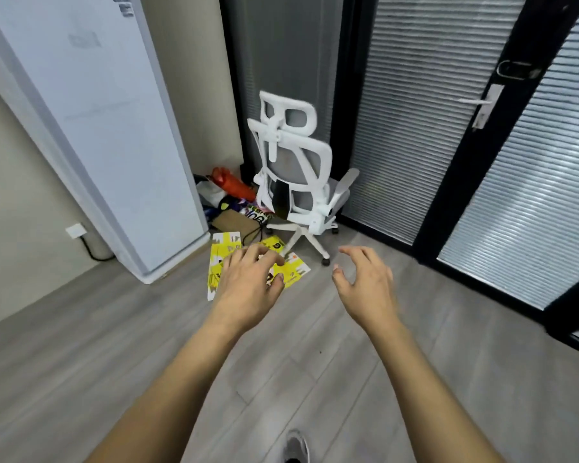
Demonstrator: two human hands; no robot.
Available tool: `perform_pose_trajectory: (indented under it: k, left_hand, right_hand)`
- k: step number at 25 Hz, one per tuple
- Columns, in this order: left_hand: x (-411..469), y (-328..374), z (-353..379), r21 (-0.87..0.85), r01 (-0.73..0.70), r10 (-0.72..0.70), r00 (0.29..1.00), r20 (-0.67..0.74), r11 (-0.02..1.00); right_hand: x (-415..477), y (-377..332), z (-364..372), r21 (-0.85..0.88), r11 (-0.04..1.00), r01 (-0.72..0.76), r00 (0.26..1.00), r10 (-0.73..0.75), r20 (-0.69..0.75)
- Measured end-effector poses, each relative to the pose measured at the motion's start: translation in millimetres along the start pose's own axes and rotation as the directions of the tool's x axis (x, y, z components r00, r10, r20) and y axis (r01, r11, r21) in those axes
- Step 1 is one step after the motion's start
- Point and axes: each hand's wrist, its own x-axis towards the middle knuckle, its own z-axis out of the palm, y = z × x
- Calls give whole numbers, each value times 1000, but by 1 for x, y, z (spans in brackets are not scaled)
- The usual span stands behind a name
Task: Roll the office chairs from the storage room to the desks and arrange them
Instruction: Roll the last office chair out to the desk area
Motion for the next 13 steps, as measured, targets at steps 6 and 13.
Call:
perform_pose_trajectory:
  k: [6,13]
  left_hand:
    - [189,-115,16,25,54,-54,998,-12,998]
    - [399,-250,74,13,17,-18,999,29,1000]
  right_hand:
    - [222,-12,112,65,998,24,999,-26,23]
    - [428,-7,233,-19,1000,-19,999,20,26]
